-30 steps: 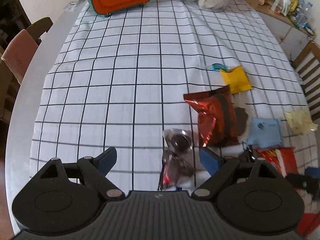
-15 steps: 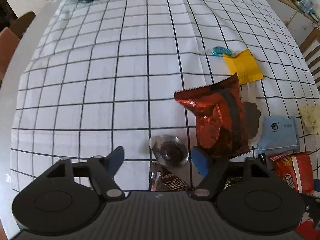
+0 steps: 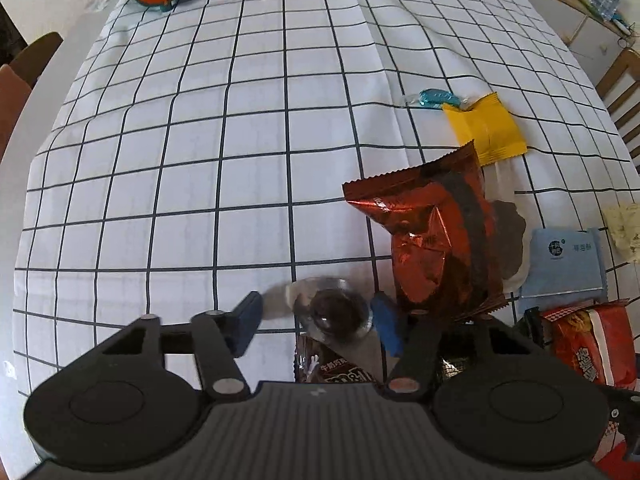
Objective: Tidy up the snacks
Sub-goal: 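Reach the right gripper toward the red chip bag and open it, then close the right gripper on the red chip bag and lift it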
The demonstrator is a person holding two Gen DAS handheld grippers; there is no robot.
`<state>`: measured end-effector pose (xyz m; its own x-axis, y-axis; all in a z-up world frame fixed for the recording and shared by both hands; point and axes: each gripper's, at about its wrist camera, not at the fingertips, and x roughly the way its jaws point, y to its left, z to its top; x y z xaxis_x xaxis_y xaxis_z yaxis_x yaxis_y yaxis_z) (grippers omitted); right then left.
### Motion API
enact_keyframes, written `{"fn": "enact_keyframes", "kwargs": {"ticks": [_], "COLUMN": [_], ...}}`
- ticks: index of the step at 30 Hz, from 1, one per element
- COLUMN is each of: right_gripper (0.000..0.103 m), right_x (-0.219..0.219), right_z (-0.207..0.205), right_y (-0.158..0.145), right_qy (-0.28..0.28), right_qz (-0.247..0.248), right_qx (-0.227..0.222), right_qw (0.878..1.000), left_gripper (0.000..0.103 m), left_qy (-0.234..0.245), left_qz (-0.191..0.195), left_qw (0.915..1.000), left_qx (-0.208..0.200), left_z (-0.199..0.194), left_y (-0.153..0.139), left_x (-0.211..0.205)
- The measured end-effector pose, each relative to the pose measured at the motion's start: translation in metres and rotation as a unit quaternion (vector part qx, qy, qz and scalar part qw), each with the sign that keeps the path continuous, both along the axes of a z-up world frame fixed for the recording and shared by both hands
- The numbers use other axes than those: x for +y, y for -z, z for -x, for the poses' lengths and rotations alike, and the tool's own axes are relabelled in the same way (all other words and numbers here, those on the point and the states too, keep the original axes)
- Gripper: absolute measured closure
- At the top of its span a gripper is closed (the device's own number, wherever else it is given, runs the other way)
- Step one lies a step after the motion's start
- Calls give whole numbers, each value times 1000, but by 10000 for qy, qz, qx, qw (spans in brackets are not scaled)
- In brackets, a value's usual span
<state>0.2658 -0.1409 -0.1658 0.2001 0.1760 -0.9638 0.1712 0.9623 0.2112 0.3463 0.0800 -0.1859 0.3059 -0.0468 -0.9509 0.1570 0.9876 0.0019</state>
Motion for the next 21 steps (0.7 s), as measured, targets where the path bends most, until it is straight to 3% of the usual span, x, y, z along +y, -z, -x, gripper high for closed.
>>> {"fn": "enact_keyframes", "kwargs": {"ticks": [1, 4, 13, 17, 21], "right_gripper": [31, 33, 40, 50, 51], "right_x": [0, 0, -2, -3, -3], "right_z": [0, 1, 4, 7, 9], "right_y": [0, -1, -7, -11, -11], "right_qy": [-5, -37, -52, -48, -74], "right_qz": [3, 15, -58, -104, -108], "right_qx": [-11, -45, -174, -239, -250], "right_qw": [10000, 10000, 9998, 9996, 9996], "left_gripper": [55, 60, 63, 63, 63], "left_qy": [24, 58, -115, -224, -307], "left_qz": [6, 31, 159, 172, 160], "left_qw": [10000, 9999, 9997, 9996, 9994], "left_qx": [-35, -101, -107, -75, -63], "left_z": [1, 3, 4, 5, 7], "left_y": [-1, -2, -4, -4, -7], "left_x": [0, 0, 6, 11, 16]}}
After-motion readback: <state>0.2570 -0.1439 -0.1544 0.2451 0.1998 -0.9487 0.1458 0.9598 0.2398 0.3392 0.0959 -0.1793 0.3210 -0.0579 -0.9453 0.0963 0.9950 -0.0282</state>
